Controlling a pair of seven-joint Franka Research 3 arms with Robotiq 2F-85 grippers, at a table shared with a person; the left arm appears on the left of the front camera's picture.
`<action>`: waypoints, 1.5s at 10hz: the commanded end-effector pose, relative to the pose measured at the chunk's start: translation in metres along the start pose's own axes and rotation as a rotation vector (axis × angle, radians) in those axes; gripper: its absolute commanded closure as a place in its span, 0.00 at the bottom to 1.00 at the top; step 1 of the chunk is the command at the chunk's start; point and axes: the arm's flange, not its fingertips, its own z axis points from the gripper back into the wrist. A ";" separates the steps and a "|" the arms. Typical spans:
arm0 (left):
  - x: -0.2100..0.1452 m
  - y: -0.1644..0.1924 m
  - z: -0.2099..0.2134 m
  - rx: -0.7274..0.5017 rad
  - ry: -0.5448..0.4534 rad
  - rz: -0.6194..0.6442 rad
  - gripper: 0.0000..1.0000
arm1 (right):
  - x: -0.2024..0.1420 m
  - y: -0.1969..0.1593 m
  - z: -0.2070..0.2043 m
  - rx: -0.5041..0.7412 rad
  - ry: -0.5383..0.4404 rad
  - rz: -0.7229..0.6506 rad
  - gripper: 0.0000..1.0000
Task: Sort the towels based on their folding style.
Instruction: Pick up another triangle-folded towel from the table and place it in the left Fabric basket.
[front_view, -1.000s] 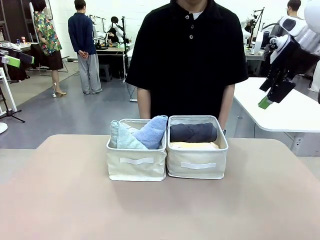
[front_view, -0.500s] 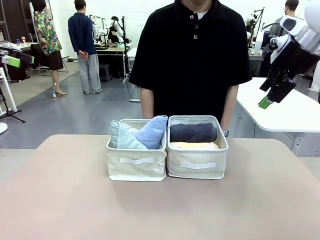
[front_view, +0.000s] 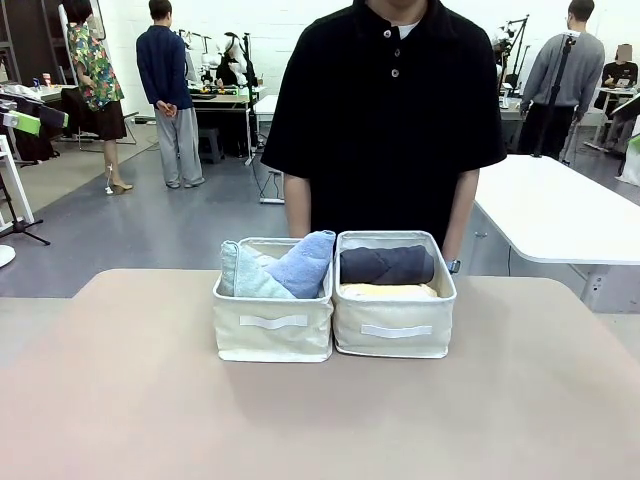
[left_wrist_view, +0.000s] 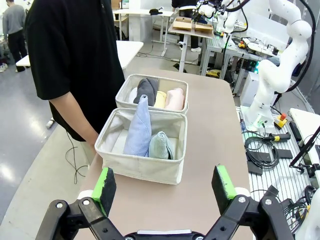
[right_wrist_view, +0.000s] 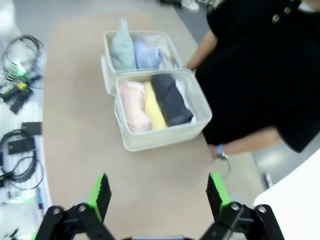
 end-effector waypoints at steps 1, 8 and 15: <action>0.000 -0.002 -0.002 0.008 0.024 0.001 0.00 | -0.052 -0.041 -0.002 0.158 -0.110 0.047 0.00; 0.000 -0.002 -0.002 0.008 0.024 0.001 0.00 | -0.153 -0.057 0.028 0.150 -0.346 -0.074 0.00; 0.000 -0.002 -0.002 0.008 0.024 0.001 0.00 | -0.153 -0.045 0.034 0.151 -0.381 -0.076 0.00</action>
